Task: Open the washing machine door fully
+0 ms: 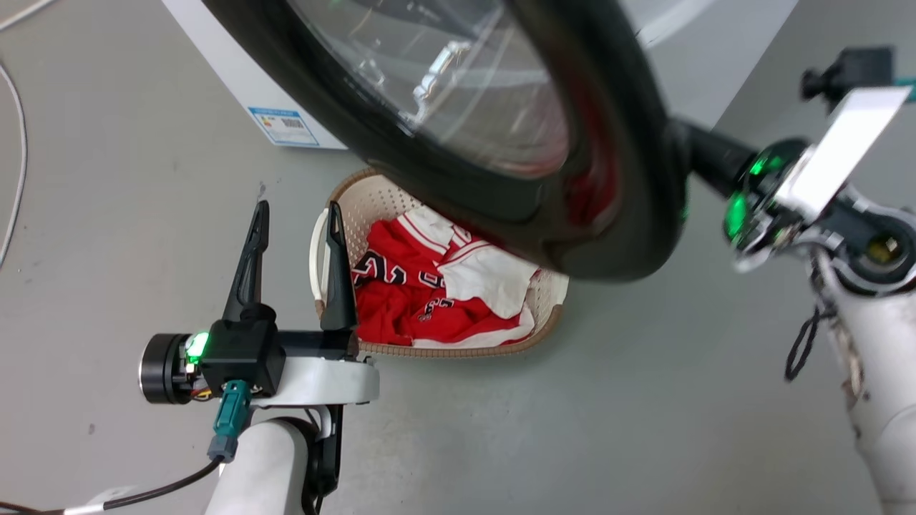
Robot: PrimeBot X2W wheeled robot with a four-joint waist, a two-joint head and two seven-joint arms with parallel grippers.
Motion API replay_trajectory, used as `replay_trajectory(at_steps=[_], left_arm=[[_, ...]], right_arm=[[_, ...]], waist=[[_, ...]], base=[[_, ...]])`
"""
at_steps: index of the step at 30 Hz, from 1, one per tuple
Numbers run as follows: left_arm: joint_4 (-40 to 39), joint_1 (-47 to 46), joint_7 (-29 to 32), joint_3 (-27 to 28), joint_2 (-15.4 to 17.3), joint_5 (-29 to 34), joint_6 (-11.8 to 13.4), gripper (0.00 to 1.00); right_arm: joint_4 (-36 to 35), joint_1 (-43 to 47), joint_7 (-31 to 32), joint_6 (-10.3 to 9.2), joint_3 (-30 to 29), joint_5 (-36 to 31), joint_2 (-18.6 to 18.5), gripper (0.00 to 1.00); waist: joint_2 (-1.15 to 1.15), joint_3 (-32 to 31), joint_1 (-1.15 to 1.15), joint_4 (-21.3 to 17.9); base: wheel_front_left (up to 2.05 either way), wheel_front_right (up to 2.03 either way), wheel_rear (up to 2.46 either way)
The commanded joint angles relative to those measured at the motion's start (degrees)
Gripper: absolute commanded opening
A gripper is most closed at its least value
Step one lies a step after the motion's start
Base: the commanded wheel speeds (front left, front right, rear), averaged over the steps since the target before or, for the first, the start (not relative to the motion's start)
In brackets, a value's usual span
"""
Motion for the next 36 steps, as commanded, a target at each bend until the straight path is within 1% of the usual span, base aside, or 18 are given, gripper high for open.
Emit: replay_trajectory(at_steps=[1, 6, 14, 17, 25, 31, 36], left_arm=[[0.09, 0.81, -0.16, 0.26, -0.04, 0.35, -0.32, 1.00], [0.62, 2.42, -0.16, 0.62, -0.05, 0.76, -0.82, 1.00], [1.32, 4.08, -0.16, 0.54, -0.04, 0.75, -1.30, 1.00], [1.46, 4.67, -0.16, 0.42, -0.04, 0.63, -1.24, 1.00], [2.06, 6.22, -0.16, 0.99, -0.04, 0.55, -1.22, 1.00], [2.36, 7.21, -0.16, 1.56, -0.04, 0.85, -1.35, 1.00], [2.68, 8.36, -0.16, 2.24, -0.04, 1.13, -1.53, 1.00]], right_arm=[[-0.83, 2.22, 0.77, -0.02, 0.96, -0.06, 0.82, 0.00], [-4.42, 7.26, 2.21, -0.01, 2.80, 0.29, 1.89, 0.00], [-7.86, 13.37, 3.91, -0.01, 5.40, 1.06, 3.94, 0.00], [-8.45, 14.46, 4.03, -0.01, 5.90, 1.12, 4.45, 0.00], [-9.99, 17.98, 4.87, -0.01, 9.25, 0.99, 7.85, 0.00], [-10.56, 19.71, 4.58, -0.01, 11.14, -0.12, 9.10, 0.00], [-10.63, 21.33, 2.65, -0.02, 9.99, -0.05, 9.51, 0.00]], waist=[[0.00, -1.40, 0.01, -0.64], [0.00, -3.87, 0.01, -1.11], [0.00, -6.68, 0.01, -0.94], [0.00, -7.29, 0.01, -0.81], [0.00, -9.40, 0.01, -0.63], [0.00, -10.35, 0.01, -0.89], [0.00, -11.57, 0.01, -1.62]], base=[[0.00, 0.00, 0.00], [0.00, 0.00, 0.00], [0.00, 0.00, 0.00], [0.00, 0.00, 0.00], [0.00, 0.00, 0.00], [0.00, 0.00, 0.00], [0.00, 0.00, 0.00]])
